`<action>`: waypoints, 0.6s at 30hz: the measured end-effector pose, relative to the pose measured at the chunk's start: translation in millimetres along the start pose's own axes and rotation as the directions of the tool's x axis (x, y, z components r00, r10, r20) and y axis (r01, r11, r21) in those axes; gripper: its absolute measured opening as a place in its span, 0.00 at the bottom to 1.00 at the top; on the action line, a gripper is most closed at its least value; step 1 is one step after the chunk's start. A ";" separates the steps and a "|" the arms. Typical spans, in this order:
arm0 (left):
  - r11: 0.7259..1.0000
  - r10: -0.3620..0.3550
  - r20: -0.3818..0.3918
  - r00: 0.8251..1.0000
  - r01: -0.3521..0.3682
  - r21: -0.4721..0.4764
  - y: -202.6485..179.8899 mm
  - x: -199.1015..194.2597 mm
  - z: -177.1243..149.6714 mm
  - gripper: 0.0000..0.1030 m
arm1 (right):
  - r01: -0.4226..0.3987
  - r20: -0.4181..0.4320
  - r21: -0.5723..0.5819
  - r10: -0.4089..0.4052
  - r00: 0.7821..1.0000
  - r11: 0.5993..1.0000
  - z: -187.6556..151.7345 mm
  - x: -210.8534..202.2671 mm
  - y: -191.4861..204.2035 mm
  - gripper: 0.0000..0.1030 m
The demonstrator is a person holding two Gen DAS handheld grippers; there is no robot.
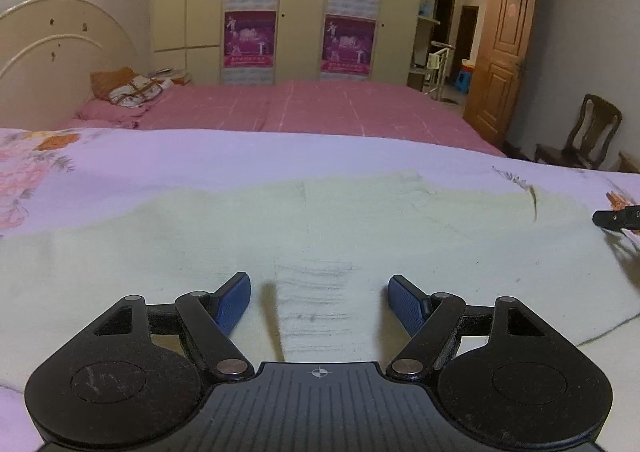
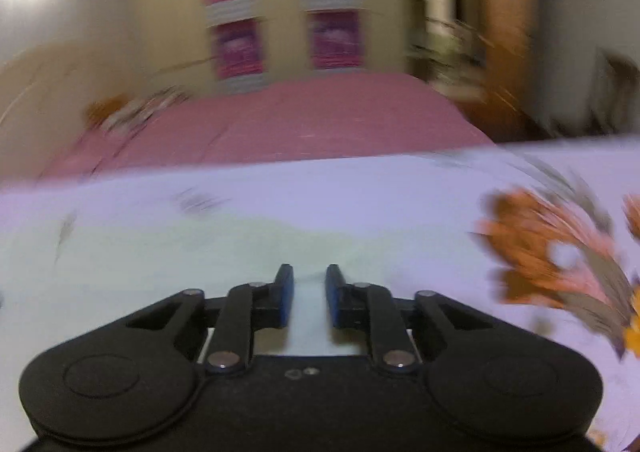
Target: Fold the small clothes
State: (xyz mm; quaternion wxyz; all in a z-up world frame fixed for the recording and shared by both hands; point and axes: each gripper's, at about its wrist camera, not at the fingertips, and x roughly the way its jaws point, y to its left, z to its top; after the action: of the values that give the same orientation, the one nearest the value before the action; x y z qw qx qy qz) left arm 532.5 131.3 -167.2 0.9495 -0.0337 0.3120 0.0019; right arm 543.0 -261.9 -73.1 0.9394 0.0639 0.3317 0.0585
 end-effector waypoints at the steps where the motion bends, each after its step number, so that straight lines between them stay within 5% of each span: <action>1: 1.000 0.008 -0.002 1.000 -0.008 0.003 -2.5 -0.5 0.6 0.73 | -0.002 -0.011 -0.024 0.001 1.000 1.000 2.5 -0.5 2.3 0.08; 4: 0.999 0.027 0.035 0.999 -0.028 0.021 -16.5 -15.1 5.3 0.73 | -0.001 0.010 -0.068 0.002 1.000 0.998 4.1 -15.0 13.5 0.23; 10: 0.991 -0.044 0.064 0.997 0.035 0.129 -57.2 -40.2 -13.1 0.73 | -0.014 0.024 0.015 0.014 1.000 1.000 -33.9 -60.5 2.1 0.20; 12: 0.992 -0.029 0.007 1.000 0.028 0.126 -61.0 -32.8 -24.1 0.73 | -0.009 0.013 0.001 0.009 1.000 1.000 -52.6 -72.3 2.8 0.20; 18: 0.991 0.016 -0.004 1.000 -0.016 0.131 -66.5 -38.0 -18.0 0.74 | 0.034 0.007 -0.094 -0.033 0.999 0.995 -74.9 -92.8 18.6 0.23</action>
State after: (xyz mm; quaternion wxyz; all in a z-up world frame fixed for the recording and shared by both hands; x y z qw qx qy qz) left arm 492.9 64.4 -155.0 0.9489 0.0312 0.3140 -0.0111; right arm 422.8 -251.7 -70.8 0.9431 0.0143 0.3270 0.0579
